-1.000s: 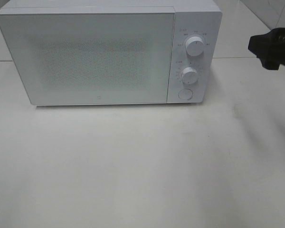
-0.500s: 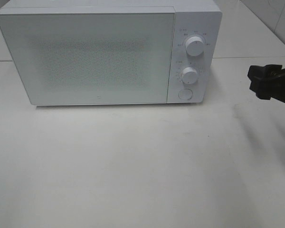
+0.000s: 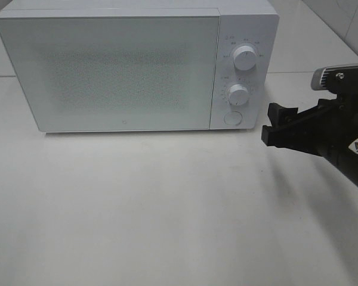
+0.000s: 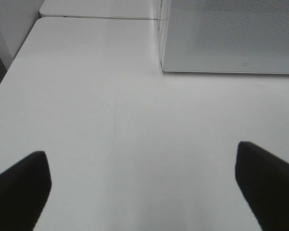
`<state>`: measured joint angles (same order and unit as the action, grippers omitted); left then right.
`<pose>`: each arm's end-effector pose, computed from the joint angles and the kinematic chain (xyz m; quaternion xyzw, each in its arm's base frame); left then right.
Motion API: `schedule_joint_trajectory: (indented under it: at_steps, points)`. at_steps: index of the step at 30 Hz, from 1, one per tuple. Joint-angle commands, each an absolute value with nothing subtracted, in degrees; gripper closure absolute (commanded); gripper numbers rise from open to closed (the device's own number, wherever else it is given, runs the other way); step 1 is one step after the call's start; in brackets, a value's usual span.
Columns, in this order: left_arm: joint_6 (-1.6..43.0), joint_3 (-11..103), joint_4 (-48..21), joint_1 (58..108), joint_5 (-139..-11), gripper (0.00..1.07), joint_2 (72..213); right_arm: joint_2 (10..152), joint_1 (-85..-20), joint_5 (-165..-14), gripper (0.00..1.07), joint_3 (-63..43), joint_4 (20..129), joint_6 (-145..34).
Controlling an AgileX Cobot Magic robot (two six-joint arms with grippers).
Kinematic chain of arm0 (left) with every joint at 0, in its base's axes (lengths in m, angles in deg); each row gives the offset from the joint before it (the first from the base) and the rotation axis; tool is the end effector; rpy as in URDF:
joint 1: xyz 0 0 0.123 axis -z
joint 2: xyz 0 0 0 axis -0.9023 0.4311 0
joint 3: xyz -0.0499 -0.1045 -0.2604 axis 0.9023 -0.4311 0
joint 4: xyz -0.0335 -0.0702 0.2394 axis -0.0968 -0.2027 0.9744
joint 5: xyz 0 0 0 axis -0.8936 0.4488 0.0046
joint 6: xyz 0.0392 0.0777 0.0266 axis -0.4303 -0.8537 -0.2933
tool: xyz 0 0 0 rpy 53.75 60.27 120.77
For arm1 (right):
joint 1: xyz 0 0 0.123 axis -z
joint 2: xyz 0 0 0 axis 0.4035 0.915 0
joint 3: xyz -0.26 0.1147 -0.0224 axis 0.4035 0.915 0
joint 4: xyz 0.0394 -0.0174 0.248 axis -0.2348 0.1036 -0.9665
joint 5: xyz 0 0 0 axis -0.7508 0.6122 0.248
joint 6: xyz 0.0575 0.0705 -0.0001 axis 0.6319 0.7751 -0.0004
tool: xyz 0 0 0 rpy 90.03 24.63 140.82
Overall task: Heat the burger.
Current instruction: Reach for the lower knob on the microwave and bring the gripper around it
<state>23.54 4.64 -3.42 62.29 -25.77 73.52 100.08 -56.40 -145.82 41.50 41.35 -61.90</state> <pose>-0.0054 -0.0066 0.2792 -0.0078 0.8476 -0.0257 0.5300 0.2141 0.0851 0.1696 -0.0087 0.7666 0.0312 0.6413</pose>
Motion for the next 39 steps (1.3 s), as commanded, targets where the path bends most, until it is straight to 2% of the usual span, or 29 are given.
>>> schedule_joint_trajectory:
  at_steps: [1,5,10,30,39]
  points:
    - [23.49,4.47,-3.25,62.12,-26.45,0.1,72.09,101.74,-59.15,-149.72,0.32,41.56,37.23,-62.93]
    - [23.49,4.47,-3.25,62.12,-26.45,0.1,72.09,105.92,-63.85,-153.1,0.32,40.13,32.47,-63.5]
    - [23.49,4.47,-3.25,62.12,-26.45,0.1,72.09,108.21,-65.51,-153.38,0.32,37.72,32.3,-64.3]
    - [23.49,4.47,-3.19,62.12,-26.45,0.1,72.09,120.99,-64.65,-154.64,0.32,24.03,30.98,-65.68]
    - [23.49,4.47,-3.19,62.12,-26.45,0.1,72.09,126.43,-61.96,-154.42,0.32,18.53,31.21,-66.08]
